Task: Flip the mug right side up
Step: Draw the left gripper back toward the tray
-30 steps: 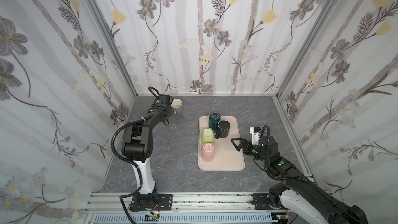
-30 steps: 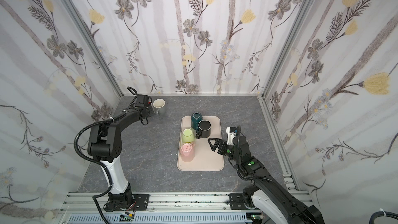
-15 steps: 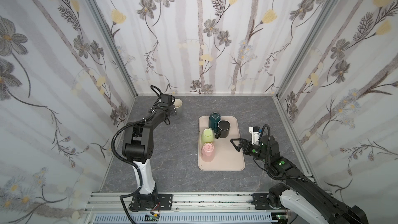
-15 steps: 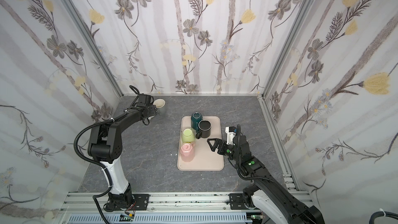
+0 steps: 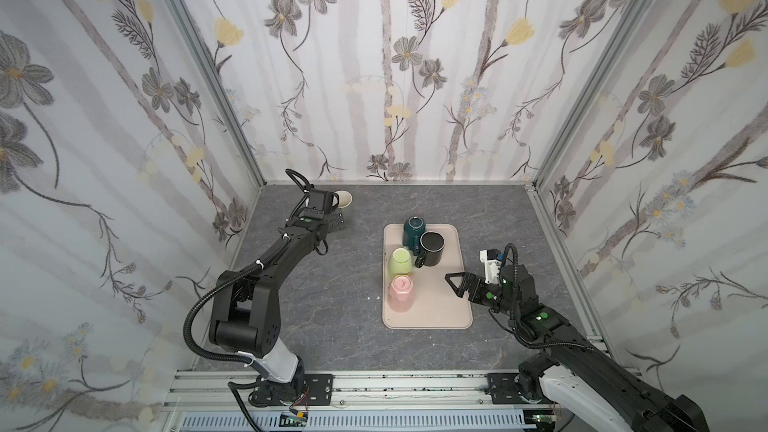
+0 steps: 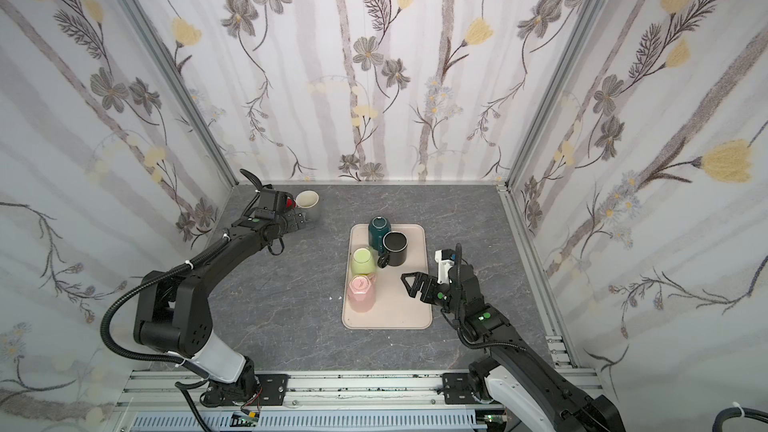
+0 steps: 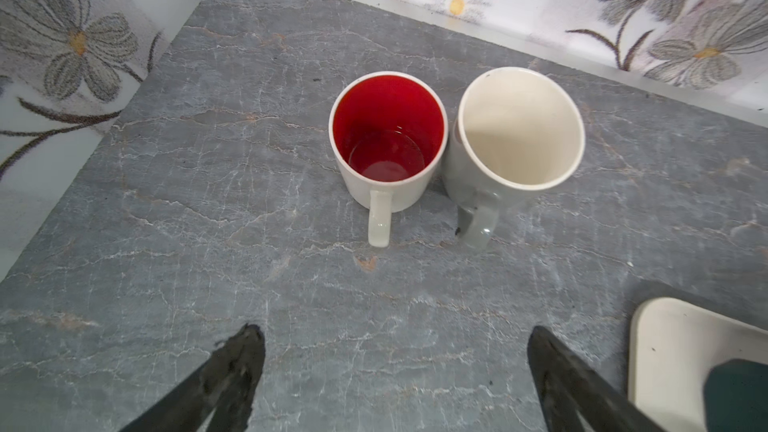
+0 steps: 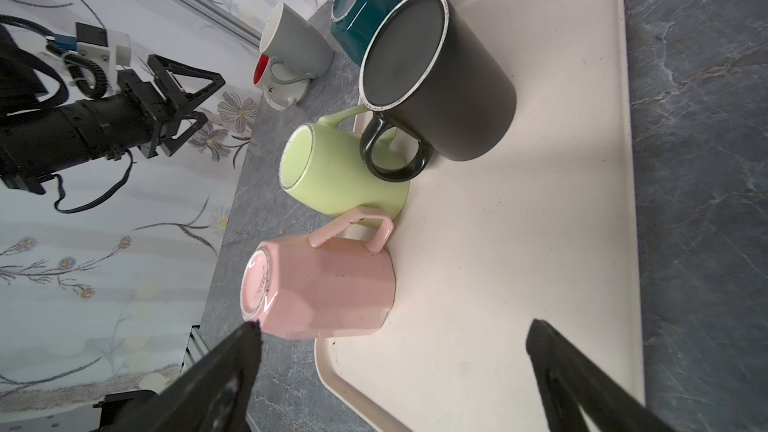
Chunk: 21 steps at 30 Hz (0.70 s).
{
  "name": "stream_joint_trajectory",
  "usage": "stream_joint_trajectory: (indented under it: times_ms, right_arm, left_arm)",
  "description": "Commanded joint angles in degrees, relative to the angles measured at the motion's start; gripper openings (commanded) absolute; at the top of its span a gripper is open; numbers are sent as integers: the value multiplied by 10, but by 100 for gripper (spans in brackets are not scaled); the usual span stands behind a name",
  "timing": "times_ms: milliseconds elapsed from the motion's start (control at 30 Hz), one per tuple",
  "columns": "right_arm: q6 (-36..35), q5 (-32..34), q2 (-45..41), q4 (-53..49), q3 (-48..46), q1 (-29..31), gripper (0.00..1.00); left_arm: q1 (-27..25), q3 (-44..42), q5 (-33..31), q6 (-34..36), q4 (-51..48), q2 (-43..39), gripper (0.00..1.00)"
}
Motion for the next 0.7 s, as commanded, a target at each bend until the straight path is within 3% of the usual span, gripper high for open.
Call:
stream_joint_trajectory:
  times_ms: [0, 267, 667]
  right_arm:
    - [-20, 11, 5, -2, 7, 0, 100]
    - [-15, 43, 2, -3, -10, 0, 100]
    - [0, 53, 16, 25, -15, 3, 100]
  left_arm:
    - [-22, -46, -17, -31, -16, -60, 100]
    - [-60, -160, 67, -65, 7, -208, 100]
    - [-61, -192, 117, -75, 5, -234, 100]
